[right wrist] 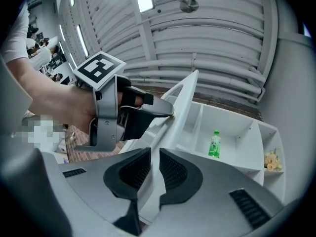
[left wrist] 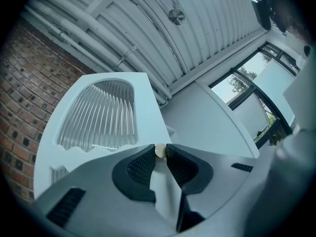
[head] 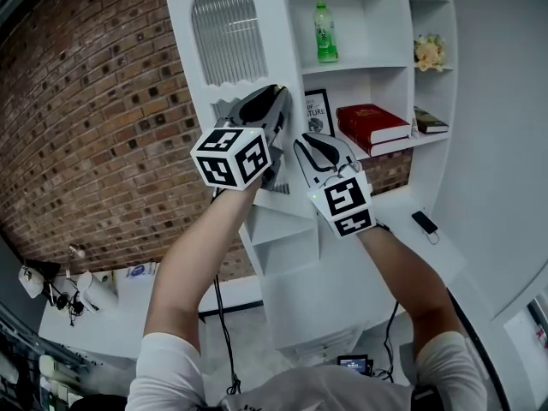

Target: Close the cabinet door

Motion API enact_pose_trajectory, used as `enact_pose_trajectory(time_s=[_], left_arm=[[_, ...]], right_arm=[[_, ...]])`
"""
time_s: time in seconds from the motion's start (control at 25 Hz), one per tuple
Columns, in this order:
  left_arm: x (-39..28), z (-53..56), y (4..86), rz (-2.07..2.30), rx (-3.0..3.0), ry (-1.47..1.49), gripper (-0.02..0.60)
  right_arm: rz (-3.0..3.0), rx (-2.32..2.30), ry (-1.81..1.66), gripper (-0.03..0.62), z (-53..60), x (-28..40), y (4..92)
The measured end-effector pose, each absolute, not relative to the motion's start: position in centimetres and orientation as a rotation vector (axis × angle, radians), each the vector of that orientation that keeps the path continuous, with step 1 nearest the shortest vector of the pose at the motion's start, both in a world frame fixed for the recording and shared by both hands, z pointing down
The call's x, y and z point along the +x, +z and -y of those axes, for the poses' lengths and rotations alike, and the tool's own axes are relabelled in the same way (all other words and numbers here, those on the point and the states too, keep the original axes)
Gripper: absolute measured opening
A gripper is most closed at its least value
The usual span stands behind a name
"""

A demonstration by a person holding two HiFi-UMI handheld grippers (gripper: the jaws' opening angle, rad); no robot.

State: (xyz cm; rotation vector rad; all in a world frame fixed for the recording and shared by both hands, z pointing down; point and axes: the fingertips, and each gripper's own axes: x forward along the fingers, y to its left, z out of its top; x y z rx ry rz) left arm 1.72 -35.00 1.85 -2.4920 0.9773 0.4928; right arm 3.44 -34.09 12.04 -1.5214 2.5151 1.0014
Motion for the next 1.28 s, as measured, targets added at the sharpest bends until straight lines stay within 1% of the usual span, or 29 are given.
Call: enact_pose_trajectory(time_s=[0.56, 1.28], left_arm=[[4.7, 39.8, 1.8, -1.057, -2.426, 0.387, 0.077], [6.6, 45.2, 2.1, -1.101, -2.4, 0.308, 0.078]], right_arm=[[-2.539, -1.583, 0.992, 0.072, 39.8, 6.0, 12.8], [-2.523, -1.617, 0.966, 0.064, 45.8, 7.7, 12.7]])
